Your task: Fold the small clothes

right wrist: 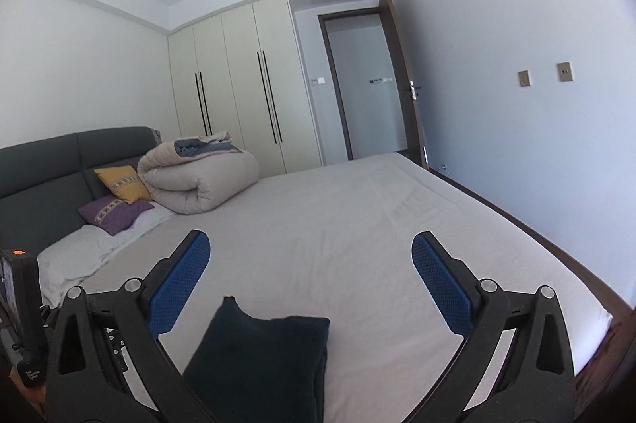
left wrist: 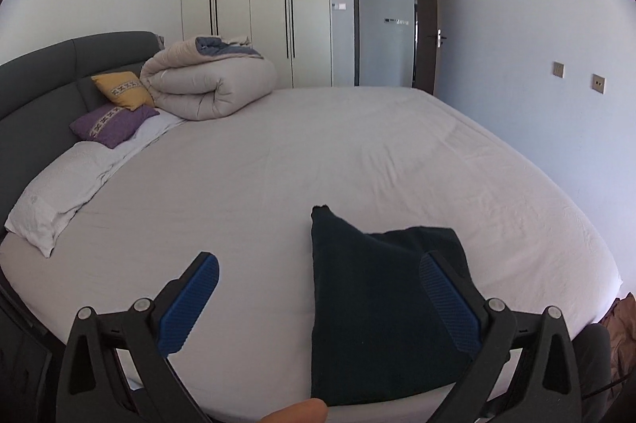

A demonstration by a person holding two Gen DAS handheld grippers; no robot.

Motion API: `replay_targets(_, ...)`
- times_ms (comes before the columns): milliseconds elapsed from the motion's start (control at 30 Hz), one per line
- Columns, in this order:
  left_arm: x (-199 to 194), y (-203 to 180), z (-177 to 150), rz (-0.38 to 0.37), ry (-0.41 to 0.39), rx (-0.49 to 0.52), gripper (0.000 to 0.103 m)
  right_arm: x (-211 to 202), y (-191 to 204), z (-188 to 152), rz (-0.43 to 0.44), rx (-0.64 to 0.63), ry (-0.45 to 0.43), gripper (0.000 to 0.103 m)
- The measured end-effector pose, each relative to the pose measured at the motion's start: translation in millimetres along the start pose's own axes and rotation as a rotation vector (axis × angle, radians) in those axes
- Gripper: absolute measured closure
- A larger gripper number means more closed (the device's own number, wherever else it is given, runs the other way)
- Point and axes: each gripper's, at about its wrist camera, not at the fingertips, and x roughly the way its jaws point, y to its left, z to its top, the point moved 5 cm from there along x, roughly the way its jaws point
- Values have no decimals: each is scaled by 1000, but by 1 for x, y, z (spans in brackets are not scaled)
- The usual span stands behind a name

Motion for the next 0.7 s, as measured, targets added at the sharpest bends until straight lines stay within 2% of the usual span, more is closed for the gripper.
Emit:
replay_targets(67,20,2,-15,28,75,-6,0,18,0,-22,-30,-22,119,0)
replay_targets(167,42,6,-33,17,159,-47,0,43,0,-60,-14,17,294,0)
replay_targets(267,56,8,-47,37,213,-44,0,56,3,-91,-11,49,408,0)
replay_targets(433,69,3,-64,30,268,-41,0,75,19,-126,-12,-3,500,0)
replay_targets(533,73,0,-69,31,283,-32,0,86,29,-137,-15,-50,520,0)
replay_targets(700,77,-1,-73,28,301,-43,0,98,26,-147,-19,-50,555,0)
